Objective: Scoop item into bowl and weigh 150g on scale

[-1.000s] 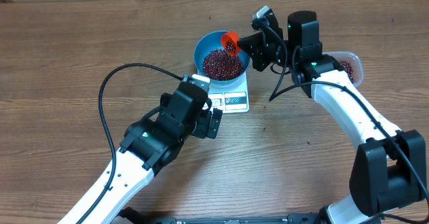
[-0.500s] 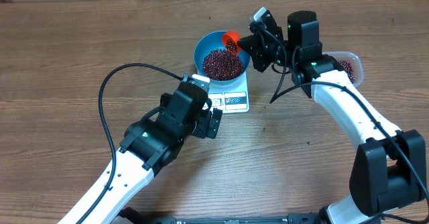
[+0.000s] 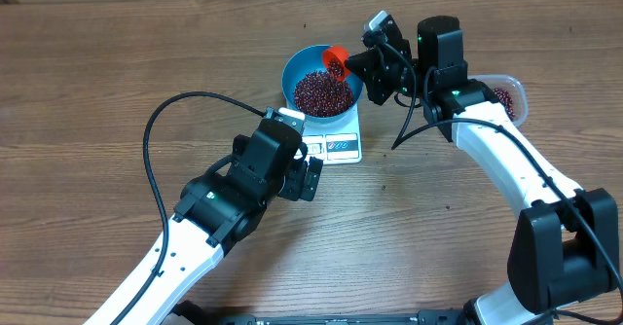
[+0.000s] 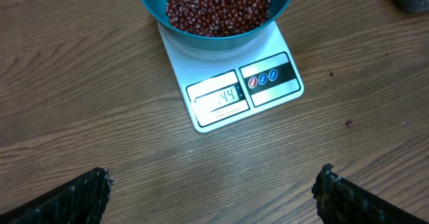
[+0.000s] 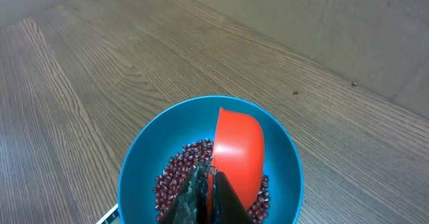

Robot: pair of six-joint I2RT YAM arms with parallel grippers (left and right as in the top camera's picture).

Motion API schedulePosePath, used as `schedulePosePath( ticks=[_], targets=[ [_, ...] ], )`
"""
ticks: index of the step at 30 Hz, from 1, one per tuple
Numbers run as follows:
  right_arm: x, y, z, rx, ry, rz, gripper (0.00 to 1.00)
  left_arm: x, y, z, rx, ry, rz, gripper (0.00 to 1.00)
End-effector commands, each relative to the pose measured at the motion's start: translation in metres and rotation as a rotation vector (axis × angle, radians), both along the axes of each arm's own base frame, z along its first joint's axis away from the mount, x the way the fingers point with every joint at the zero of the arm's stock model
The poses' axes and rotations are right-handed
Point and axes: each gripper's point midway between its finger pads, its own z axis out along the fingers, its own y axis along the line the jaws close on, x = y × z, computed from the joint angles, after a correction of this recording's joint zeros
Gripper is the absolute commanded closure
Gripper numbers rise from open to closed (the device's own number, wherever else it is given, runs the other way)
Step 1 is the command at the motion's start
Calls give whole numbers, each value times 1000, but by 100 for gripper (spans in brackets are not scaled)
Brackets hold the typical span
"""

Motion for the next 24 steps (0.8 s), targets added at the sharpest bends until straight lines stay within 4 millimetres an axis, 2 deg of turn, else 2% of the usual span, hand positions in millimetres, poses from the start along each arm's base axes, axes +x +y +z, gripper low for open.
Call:
schedulePosePath(
  ticks=[1, 9, 14, 18, 21, 24],
  targets=[
    [2, 1, 0, 8, 4, -4, 96, 1, 1, 0, 0, -4, 16, 1],
    [2, 1, 0, 9, 0, -4, 96, 1, 1, 0, 0, -4, 16, 0],
    [-4, 3, -7, -1, 43, 1, 96, 1, 1, 0, 0, -4, 16, 0],
    [7, -7, -6, -41, -8, -44, 96, 1, 1, 0, 0, -4, 16, 0],
    [-1, 0, -6, -13, 18, -3, 96, 1, 1, 0, -1, -4, 15, 0],
    [0, -1, -7, -22, 17, -7, 96, 1, 1, 0, -1, -4, 15, 0]
  ],
)
